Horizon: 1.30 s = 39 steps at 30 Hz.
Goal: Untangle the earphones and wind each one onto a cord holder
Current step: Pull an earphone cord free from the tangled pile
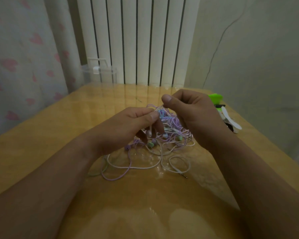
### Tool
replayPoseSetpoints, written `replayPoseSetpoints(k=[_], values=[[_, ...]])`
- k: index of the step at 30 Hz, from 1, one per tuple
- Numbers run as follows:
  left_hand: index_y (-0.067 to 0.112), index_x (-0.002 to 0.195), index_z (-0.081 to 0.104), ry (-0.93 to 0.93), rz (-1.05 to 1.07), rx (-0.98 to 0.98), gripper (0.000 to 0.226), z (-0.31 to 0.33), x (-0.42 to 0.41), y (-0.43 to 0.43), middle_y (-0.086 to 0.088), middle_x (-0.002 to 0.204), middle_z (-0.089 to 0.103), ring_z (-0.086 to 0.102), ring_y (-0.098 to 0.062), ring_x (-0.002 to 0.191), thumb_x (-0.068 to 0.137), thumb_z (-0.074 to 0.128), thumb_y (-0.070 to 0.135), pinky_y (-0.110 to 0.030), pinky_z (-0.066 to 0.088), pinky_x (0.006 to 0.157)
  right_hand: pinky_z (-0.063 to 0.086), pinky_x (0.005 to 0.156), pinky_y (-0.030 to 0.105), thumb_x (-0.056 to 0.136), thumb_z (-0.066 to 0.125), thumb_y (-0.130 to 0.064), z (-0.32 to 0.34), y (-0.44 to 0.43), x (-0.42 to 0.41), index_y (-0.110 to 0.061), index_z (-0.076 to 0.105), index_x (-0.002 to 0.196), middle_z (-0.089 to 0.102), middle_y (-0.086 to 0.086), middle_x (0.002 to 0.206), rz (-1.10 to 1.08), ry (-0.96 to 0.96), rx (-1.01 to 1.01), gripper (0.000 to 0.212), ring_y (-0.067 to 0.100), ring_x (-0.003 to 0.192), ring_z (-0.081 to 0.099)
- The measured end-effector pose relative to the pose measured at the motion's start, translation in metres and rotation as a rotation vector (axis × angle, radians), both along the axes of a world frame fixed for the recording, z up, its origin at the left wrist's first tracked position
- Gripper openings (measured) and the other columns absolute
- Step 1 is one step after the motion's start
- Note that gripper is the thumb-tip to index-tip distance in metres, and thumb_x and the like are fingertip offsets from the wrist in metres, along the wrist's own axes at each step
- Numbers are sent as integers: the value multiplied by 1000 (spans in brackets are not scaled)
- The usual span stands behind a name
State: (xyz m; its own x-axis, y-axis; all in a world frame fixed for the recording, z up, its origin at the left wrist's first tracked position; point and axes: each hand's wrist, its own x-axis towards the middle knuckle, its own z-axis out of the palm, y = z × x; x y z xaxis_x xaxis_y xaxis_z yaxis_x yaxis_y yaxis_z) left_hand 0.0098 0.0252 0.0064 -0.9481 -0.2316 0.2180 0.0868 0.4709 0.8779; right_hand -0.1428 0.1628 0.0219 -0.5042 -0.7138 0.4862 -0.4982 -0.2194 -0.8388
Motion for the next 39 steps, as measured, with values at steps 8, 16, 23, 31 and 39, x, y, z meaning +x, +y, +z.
replayPoseSetpoints(k=[8, 16, 23, 31, 39], values=[[6, 86, 54, -37, -90, 289, 38, -4, -2, 7, -4, 72, 48, 52, -22, 68, 109, 47, 36, -27, 46, 62, 35, 49, 8, 97, 72, -23, -2, -1, -3, -13, 67, 82, 52, -19, 50, -24, -1, -29, 18, -1, 46, 49], [2, 105, 62, -17, -90, 374, 26, -6, -4, 2, -4, 71, 53, 48, -16, 63, 110, 43, 19, -24, 43, 58, 36, 51, 9, 96, 72, -22, -1, 0, -2, -13, 67, 83, 52, -18, 52, -10, 22, -51, 17, -1, 48, 48], [1, 132, 60, -121, -254, 301, 27, -5, 0, 4, -19, 117, 74, 67, -20, 84, 108, 49, 6, -29, 57, 73, 32, 48, 20, 89, 73, -32, 2, 3, -7, -11, 67, 85, 44, -13, 53, 26, -102, -109, 22, 6, 48, 34], [8, 101, 64, -114, -186, 395, 18, -8, -1, 6, -7, 80, 57, 50, -17, 65, 98, 51, 20, -28, 46, 56, 27, 47, 25, 85, 74, -36, -2, 1, -6, -16, 67, 80, 40, -4, 55, 90, -157, -99, 22, 15, 49, 27], [4, 117, 67, -194, -264, 384, 34, -8, 0, 10, -9, 90, 65, 58, -18, 71, 90, 47, 0, -29, 53, 63, 27, 47, 25, 98, 70, -18, -4, 0, -12, -18, 68, 85, 43, -6, 58, 75, -196, -85, 13, 13, 50, 28]])
